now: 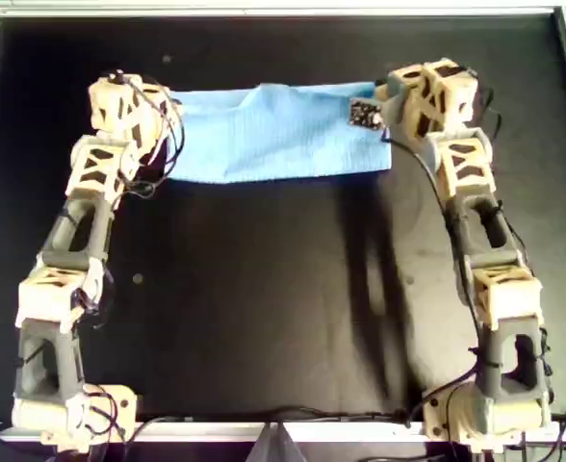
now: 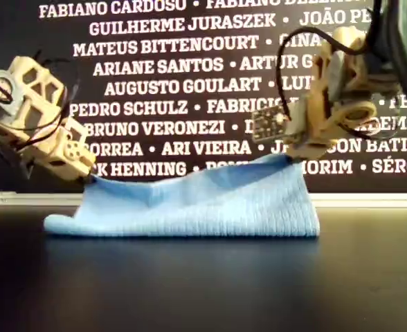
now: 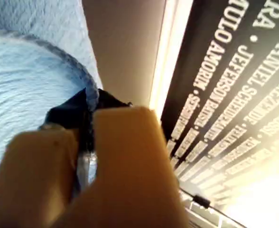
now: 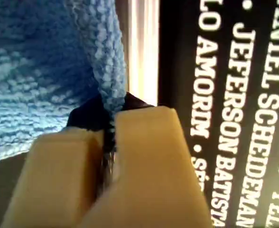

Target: Fold a cloth

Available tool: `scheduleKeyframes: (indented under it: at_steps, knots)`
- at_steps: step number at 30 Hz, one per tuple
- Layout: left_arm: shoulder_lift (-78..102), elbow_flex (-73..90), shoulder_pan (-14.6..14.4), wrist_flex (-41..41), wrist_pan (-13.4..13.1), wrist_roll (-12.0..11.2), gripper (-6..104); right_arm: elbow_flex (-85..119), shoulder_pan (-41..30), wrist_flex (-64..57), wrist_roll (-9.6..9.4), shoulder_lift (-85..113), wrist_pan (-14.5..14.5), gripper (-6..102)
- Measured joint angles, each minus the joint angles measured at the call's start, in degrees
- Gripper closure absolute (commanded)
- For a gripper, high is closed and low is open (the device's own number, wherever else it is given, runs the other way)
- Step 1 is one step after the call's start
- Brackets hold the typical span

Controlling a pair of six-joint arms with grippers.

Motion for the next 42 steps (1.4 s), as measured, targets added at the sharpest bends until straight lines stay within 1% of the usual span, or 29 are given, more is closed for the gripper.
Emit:
scheduleKeyframes:
  at_steps: [7,13,16,21,23,27,30,38,40,42]
  knots:
    - [-0.35,-0.44,0.09,0.00,0.00,0.00,98,-4.04,0.26,0.00,0.00,-4.13,0.00,94]
    - [-0.35,-0.44,0.09,0.00,0.00,0.00,94,-6.94,1.32,0.00,0.00,-6.59,0.00,93]
    - [-0.35,-0.44,0.09,0.00,0.00,0.09,86,-8.79,0.62,0.00,0.00,-7.91,0.00,88]
    - [-0.35,-0.44,0.09,0.00,0.00,-0.26,62,-9.49,-0.18,0.00,0.00,-8.44,0.00,69]
    - [-0.44,-0.44,0.09,0.00,0.00,-0.18,54,-9.49,-0.09,0.00,0.00,-8.44,0.00,63]
    - [-1.49,-0.88,0.09,0.00,0.00,0.00,45,-9.49,0.18,0.00,0.00,-8.44,0.00,56]
    - [-1.49,-0.97,0.09,0.00,0.00,0.00,42,-9.49,0.18,0.00,0.00,-8.44,0.00,54]
    - [-1.49,-0.97,0.09,0.18,0.00,0.00,42,-9.49,0.00,0.00,0.00,-8.44,0.00,53]
    - [-0.44,-0.97,0.09,1.41,0.00,-0.35,42,-9.49,0.00,0.00,0.00,-8.00,0.00,53]
    - [2.37,0.09,0.09,5.19,0.00,-0.44,42,-9.40,0.00,1.14,0.00,-5.89,0.00,53]
